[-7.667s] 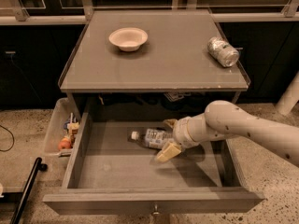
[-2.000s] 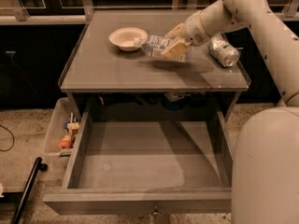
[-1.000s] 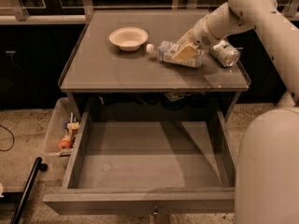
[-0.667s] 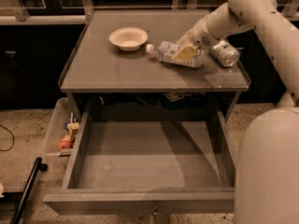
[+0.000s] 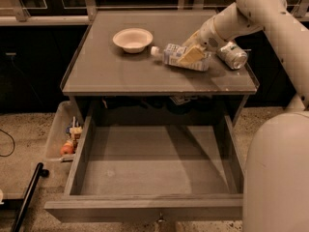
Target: Pick blue plastic bottle from top drawer and place on counter
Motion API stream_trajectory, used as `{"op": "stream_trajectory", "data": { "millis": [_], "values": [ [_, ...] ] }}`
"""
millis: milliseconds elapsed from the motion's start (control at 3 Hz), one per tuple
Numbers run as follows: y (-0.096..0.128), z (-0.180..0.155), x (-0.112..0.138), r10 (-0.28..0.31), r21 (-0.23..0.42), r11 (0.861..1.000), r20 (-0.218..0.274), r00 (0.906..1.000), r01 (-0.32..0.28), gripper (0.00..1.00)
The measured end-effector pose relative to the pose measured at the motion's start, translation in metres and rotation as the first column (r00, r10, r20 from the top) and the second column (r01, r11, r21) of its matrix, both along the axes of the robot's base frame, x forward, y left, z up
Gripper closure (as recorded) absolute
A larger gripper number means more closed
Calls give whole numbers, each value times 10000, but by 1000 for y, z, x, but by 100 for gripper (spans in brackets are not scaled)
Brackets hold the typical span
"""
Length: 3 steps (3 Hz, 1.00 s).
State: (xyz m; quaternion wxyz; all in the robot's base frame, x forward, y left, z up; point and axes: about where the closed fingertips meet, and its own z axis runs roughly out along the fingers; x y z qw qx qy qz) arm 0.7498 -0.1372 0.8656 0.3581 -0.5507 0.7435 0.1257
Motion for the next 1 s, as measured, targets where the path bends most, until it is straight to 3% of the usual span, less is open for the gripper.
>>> {"op": "stream_trajectory", "data": {
  "millis": [333,667,1000],
  "values": [
    [0,0,0,0,0,10000,0,10000,0,11],
    [0,0,0,2,0,10000,-3,10000,-2,0],
    [0,0,0,3,0,10000,-3,10000,-3,0]
  ]
}}
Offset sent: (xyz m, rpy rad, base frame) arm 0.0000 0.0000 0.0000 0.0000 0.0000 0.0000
